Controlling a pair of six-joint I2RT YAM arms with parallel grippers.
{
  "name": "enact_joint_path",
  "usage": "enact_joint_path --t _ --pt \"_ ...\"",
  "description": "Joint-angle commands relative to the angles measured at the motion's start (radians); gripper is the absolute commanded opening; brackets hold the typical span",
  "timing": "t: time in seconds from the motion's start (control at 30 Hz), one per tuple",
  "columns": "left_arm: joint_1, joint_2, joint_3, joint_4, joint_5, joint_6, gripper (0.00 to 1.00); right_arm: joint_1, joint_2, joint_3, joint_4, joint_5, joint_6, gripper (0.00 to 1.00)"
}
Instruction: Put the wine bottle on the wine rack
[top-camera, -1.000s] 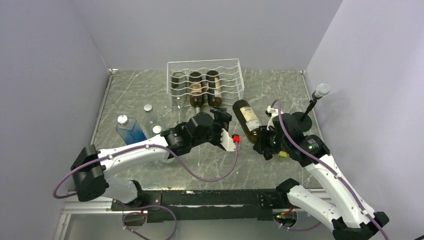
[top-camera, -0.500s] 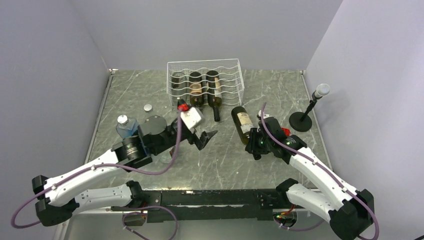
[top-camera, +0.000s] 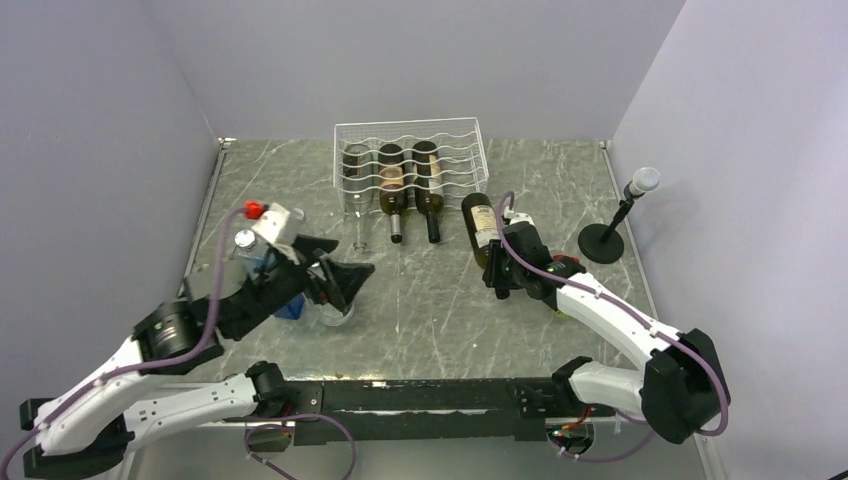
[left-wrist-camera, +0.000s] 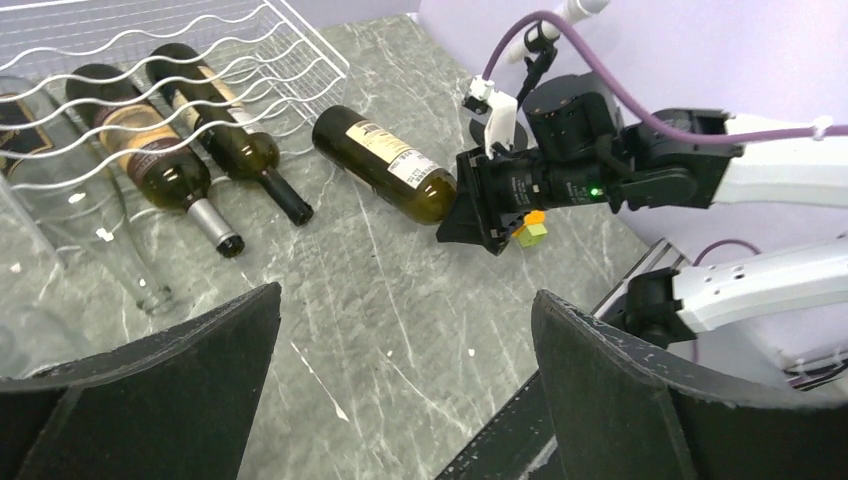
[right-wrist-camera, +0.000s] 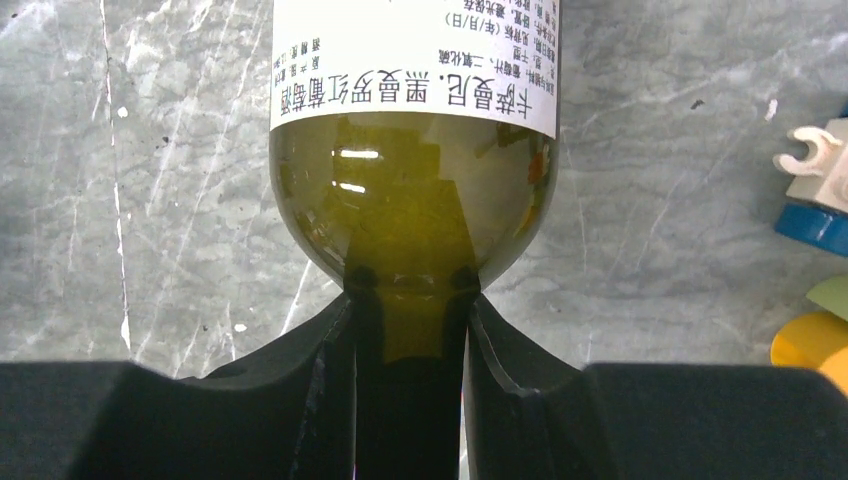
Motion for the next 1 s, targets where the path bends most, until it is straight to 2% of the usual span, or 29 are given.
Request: enact_joint_path --t 0.0,0.27,0.7,0.83,0.97 --pt "-0.004 -0.065 0.089 -0.172 -0.074 -0.125 0.99 -0.001 0.002 0.087 0.242 0.022 -0.038 0.00" --pt "-0.004 -0.145 0.077 -0.224 -0.156 -0.182 0.99 -0.003 0.076 0.087 0.356 0.033 -0.048 0.00" --pt "-0.004 -0.107 0.107 -0.232 -0.167 -0.167 0.99 -0.029 0.263 -0.036 0.939 0.064 -0.060 0.00" --pt "-0.004 -0.095 0.104 -0.243 -0.165 -0.193 0.99 -0.058 0.369 0.025 1.032 -0.009 -0.051 0.00" --pt "-0.004 -0.082 0.102 -0.235 -0.149 -0.201 0.99 -0.103 0.470 0.119 1.056 -0.088 0.015 0.00"
